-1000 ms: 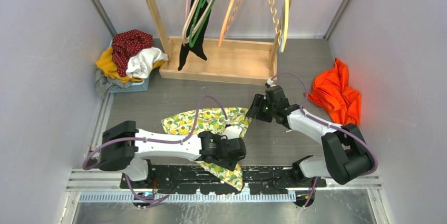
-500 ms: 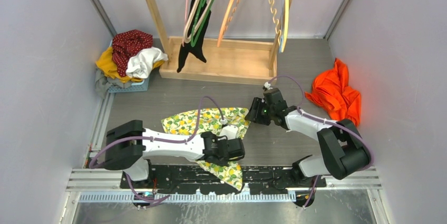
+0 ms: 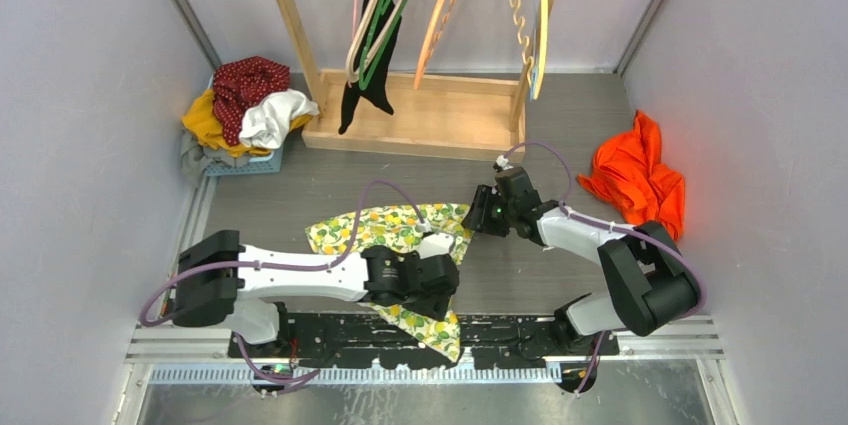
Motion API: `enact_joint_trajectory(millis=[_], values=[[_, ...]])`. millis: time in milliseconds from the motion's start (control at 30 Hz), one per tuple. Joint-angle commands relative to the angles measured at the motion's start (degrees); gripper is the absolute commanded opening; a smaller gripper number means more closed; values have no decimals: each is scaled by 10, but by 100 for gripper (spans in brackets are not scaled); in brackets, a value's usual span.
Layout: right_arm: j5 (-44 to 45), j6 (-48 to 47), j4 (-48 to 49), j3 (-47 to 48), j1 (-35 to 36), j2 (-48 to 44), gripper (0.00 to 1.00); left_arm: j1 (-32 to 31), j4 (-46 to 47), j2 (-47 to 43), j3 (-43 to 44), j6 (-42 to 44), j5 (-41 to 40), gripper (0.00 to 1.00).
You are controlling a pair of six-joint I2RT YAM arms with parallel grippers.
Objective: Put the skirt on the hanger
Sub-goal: Flatten out the skirt at the center of the board.
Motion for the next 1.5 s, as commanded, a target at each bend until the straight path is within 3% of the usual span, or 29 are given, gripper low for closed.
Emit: enact_joint_trajectory(millis=[0,200,267,367,433,467,667,933,1233,1467], values=[[20,-7,-7,3,15,-3,52,-3,39,50,41,27,40,65],[27,-12,1,7,15,20,49,-3,79,144,53,28,74,66],[29,-12,6,6,16,27,48,-3,92,170,52,19,79,61],[28,-12,12,10,16,38,46,5,76,181,49,14,71,33],[27,-12,15,14,15,45,41,7,51,162,45,11,52,7],[24,-12,15,18,16,49,38,7,35,147,45,9,40,1],[21,-15,-4,36,16,27,15,16,-95,17,49,14,-34,0],[30,-32,-96,82,16,-87,2,83,-240,-179,82,52,-99,0],[48,-57,-213,179,16,-201,1,132,-318,-228,192,118,-133,0],[92,-100,-310,343,16,-244,1,176,-420,-225,413,210,-192,0]])
